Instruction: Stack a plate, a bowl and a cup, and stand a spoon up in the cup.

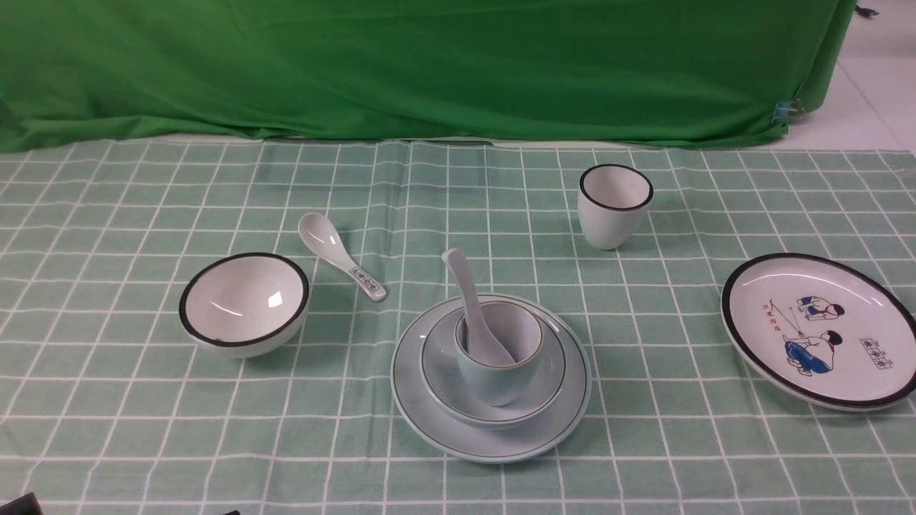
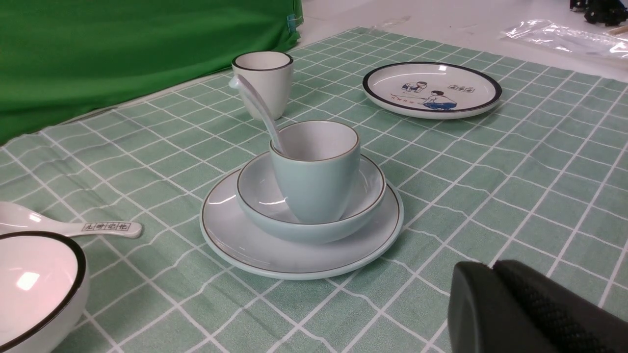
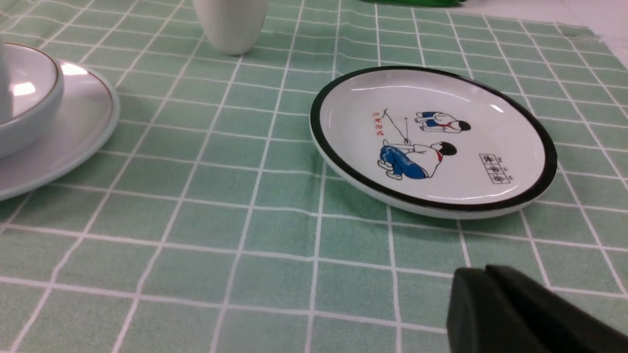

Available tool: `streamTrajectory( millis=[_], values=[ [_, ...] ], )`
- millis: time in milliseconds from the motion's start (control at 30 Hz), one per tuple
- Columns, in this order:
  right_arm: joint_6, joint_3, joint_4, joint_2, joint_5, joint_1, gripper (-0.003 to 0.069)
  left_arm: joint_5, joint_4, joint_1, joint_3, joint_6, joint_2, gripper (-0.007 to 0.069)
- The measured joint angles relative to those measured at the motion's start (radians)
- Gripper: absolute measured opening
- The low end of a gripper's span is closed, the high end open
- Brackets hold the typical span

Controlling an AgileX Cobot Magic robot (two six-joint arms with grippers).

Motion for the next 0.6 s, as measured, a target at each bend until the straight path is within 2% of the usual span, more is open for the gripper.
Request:
streamTrajectory(
  millis=[267,300,333,367,433,500,600],
  values=[
    [0.000,0.000,0.000,0.000,0.000,0.000,0.0077,-0.066,0.046,0.024,0.029,0.009,0.000,0.0012],
    [0.000,0.000,0.000,0.000,0.000,0.000,0.0083,-0.132,0.032,0.092,0.042,0.009,-0.002,0.0012],
    [0.000,0.000,0.000,0.000,0.000,0.000,0.0084,-0.138,0.029,0.102,0.043,0.009,-0.002,0.0012],
    [0.000,0.000,0.000,0.000,0.000,0.000,0.0087,-0.189,0.010,0.197,0.054,0.008,-0.014,0.0012],
    [0.000,0.000,0.000,0.000,0.000,0.000,0.0087,-0.216,-0.001,0.323,0.065,-0.002,-0.045,0.0012],
    [0.000,0.000,0.000,0.000,0.000,0.000,0.0088,-0.190,-0.008,0.478,0.074,-0.027,-0.093,0.0012],
    [0.000,0.000,0.001,0.000,0.000,0.000,0.0090,-0.099,-0.008,0.627,0.077,-0.045,-0.164,0.0012]
  ],
)
